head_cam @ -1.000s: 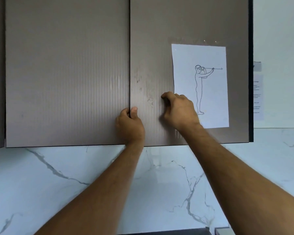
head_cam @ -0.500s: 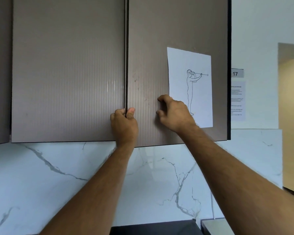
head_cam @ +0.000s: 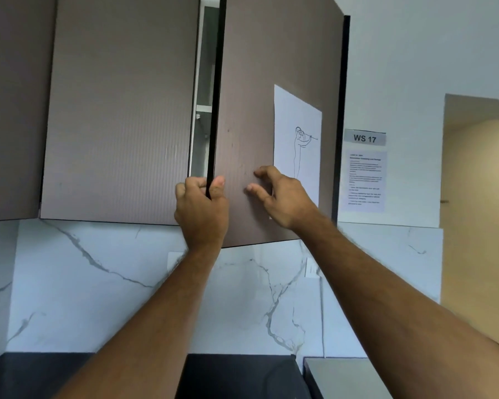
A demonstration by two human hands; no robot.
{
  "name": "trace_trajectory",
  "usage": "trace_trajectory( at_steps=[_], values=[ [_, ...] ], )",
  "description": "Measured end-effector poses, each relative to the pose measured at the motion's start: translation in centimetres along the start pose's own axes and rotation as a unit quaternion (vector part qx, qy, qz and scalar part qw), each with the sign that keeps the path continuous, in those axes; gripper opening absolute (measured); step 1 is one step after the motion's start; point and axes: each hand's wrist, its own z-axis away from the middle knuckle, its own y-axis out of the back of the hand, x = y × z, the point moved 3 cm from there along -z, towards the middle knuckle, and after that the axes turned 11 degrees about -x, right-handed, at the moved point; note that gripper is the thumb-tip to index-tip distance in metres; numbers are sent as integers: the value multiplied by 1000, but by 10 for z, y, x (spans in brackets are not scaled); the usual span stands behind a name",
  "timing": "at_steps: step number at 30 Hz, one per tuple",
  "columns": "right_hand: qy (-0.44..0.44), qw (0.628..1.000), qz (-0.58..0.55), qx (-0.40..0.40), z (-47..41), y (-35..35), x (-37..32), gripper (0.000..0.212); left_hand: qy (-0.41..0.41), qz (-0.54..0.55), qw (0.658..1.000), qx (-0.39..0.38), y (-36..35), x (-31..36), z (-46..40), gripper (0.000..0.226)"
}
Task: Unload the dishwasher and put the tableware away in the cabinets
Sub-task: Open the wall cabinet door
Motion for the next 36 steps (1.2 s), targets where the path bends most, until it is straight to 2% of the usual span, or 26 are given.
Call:
trace_trajectory(
  at_steps=[4,7,10,16,22,25,29,33,36],
  values=[
    [20,993,-93,69,29,41,-2,56,-40,1,999,1,0,59,45,27],
    [11,977,-153,150,48,79,-2,63,-81,8,997,-13,-11,101,78,27],
    [15,960,-202,191,73,108,4,62,-99,20,994,-31,-28,137,107,27],
    [-35,958,-229,170,116,162,39,65,-95,82,990,-59,-67,189,152,29],
    [-59,961,-204,175,157,199,64,44,-59,136,983,-109,-110,223,186,28],
    [-90,965,-168,180,168,212,83,22,-86,126,982,-111,-129,238,199,28],
    [-145,959,-146,193,182,229,112,27,-111,99,978,-145,-157,258,212,24],
    [-189,949,-149,205,193,244,138,20,-149,36,971,-181,-181,277,218,29],
    [-218,943,-125,219,196,250,154,14,-146,22,971,-189,-197,281,223,32]
  ],
)
